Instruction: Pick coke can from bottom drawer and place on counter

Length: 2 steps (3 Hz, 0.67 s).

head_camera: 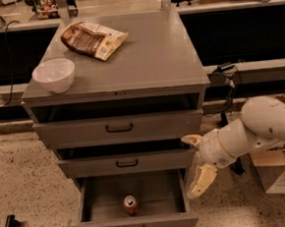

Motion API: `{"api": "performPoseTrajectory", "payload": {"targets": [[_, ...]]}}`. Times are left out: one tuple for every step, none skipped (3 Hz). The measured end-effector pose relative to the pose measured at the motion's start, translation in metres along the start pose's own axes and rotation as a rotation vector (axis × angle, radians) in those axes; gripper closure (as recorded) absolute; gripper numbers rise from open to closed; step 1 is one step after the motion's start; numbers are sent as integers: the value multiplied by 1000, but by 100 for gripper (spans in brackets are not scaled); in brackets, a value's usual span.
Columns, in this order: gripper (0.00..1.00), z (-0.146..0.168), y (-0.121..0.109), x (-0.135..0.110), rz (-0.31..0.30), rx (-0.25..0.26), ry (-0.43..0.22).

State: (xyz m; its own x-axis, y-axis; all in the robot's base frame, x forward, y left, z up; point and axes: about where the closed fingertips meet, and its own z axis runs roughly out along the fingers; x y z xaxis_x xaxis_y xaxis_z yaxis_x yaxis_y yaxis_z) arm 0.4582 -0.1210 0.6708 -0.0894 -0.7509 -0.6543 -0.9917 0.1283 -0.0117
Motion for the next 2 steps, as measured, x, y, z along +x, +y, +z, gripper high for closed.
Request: {"api": "performPoseTrajectory", "payload": {"targets": [[0, 7, -12, 3, 6, 37, -8], [0, 19, -11, 1, -24, 11, -8]]}}
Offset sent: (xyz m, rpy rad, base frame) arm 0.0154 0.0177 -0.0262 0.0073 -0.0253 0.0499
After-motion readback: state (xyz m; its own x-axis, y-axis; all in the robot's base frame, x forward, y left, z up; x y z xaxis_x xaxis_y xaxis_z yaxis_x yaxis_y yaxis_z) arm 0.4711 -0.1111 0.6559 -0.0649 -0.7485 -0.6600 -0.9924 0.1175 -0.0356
